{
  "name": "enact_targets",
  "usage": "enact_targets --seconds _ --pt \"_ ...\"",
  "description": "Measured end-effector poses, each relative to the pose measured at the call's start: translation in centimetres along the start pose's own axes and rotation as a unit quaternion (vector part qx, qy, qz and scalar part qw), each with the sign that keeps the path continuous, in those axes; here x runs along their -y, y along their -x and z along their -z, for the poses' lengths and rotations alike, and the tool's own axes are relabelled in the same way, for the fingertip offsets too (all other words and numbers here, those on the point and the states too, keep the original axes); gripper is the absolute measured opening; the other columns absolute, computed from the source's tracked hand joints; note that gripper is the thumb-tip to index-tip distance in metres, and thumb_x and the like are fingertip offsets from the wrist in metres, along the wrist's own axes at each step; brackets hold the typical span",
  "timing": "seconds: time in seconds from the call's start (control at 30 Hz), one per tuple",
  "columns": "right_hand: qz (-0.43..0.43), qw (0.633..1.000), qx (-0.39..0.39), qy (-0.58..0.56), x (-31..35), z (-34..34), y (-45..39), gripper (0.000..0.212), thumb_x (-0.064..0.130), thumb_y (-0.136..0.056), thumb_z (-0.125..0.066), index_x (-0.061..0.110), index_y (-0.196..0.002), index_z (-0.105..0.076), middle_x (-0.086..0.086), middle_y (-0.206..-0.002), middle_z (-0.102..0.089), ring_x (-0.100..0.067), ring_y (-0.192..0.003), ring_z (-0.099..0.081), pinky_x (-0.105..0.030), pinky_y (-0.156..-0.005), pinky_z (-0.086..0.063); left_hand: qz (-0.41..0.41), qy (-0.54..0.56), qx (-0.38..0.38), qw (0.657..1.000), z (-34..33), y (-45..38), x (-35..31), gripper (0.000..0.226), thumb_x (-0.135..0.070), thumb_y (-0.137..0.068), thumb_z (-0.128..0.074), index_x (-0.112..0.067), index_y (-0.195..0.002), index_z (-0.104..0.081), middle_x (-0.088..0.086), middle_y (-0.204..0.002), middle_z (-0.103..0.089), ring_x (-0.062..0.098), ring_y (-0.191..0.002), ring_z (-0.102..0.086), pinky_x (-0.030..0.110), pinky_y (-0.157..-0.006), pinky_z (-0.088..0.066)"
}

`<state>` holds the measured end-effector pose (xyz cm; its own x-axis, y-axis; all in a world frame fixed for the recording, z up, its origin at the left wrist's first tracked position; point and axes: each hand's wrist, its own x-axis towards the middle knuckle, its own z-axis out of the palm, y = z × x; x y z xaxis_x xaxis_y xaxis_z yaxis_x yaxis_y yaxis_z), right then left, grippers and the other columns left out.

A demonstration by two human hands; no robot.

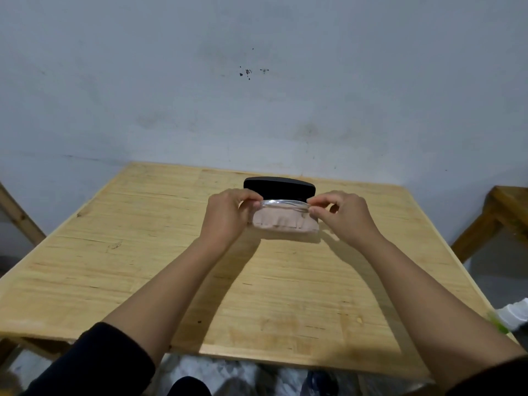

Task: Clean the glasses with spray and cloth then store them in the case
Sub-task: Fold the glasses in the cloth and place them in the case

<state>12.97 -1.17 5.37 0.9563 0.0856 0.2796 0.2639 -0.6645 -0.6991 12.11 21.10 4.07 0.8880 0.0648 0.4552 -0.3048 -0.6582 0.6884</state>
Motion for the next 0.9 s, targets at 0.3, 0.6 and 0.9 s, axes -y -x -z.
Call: enact_targets --seconds 0.3,0.6,0.9 --pt "-0.025 0.999 -0.018 -0.012 -1.5 -3.0 -3.7 0.016 0.014 -0.082 -0.068 0.021 -0.096 -0.072 0.001 -0.094 -0.064 0.003 -0.073 -0.051 0.000 -0.063 -0.035 0.027 -0.007 -0.009 1.000 -2.3 -3.3 2.8 0.011 -0.013 -0.085 -0.065 -0.015 -0.089 -0.074 0.002 -0.086 -0.074 0.015 -0.081 -0.067 0.023 -0.076 -0.050" --pt "-0.034 0.999 -0.014 0.031 -2.7 -4.7 -3.7 0.017 0.017 -0.085 -0.067 0.018 -0.101 -0.073 -0.004 -0.104 -0.067 -0.001 -0.080 -0.052 0.002 -0.070 -0.034 0.039 -0.012 0.025 0.999 -3.4 -3.3 4.6 0.012 -0.012 -0.084 -0.065 -0.014 -0.091 -0.074 0.002 -0.085 -0.075 0.013 -0.079 -0.066 0.001 -0.071 -0.040" --pt "-0.020 0.997 -0.030 0.070 -2.6 -5.3 -3.1 0.023 0.017 -0.086 -0.066 0.014 -0.107 -0.072 -0.011 -0.103 -0.069 -0.013 -0.095 -0.056 -0.013 -0.082 -0.032 0.079 -0.022 0.065 0.995 -3.0 -3.0 4.5 0.020 -0.022 -0.086 -0.063 -0.017 -0.104 -0.071 0.005 -0.103 -0.073 0.016 -0.099 -0.064 0.000 -0.079 -0.029"
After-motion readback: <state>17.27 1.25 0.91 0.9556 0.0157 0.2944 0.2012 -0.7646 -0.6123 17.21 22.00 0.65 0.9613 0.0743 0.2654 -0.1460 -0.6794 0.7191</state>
